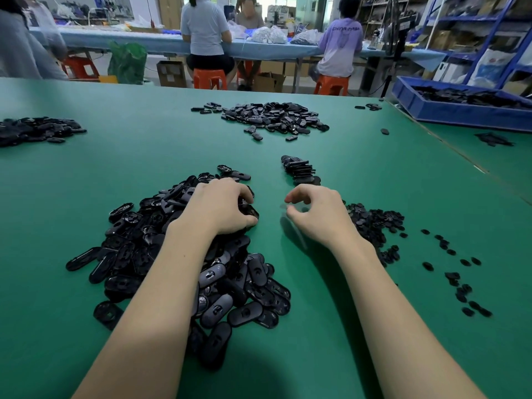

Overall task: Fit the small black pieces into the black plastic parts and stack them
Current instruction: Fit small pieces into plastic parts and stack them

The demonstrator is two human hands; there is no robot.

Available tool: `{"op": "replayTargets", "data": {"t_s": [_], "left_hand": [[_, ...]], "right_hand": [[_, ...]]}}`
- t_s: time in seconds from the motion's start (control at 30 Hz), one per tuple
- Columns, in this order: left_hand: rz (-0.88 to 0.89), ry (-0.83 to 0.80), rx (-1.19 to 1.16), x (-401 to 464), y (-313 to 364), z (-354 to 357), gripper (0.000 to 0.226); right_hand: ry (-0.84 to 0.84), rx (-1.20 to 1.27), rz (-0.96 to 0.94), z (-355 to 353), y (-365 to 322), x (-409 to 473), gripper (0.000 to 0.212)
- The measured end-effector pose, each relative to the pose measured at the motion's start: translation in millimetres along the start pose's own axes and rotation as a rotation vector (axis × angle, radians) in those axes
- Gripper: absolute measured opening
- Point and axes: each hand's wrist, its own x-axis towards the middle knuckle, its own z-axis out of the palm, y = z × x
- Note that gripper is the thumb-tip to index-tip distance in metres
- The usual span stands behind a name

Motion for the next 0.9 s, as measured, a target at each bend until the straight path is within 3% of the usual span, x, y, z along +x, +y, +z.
{"op": "replayTargets", "data": {"t_s": [0.23,0.5,0.6,0.67,0.8,0.9], "left_hand": [[0.013,0.04,-0.024,-1,3,0,0.016],[0.081,0.147,-0.251,2,15,0,0.006],[0.138,0.179,-0.419,3,25,-1,0.008],[0.145,0.191,-0.508,3,32,-1,0.008],[0.124,0.192,-0.561,3,34,2,0.005],[0.171,0.126,-0.527,2,32,2,0.024]], "right_hand": [[-0.018,0.019,-0.014,0,-1,0,0.007],[-0.068,0.052,-0.052,-1,-5,0,0.006],[-0.102,0.128,-0.071,-4,-8,-1,0.016],[-0.108,0.197,-0.06,-5,-9,0,0.008],[-0.147,0.372,0.054,-14,-5,-1,0.006],[-0.186,0.483,0.114,-23,0,0,0.014]]}}
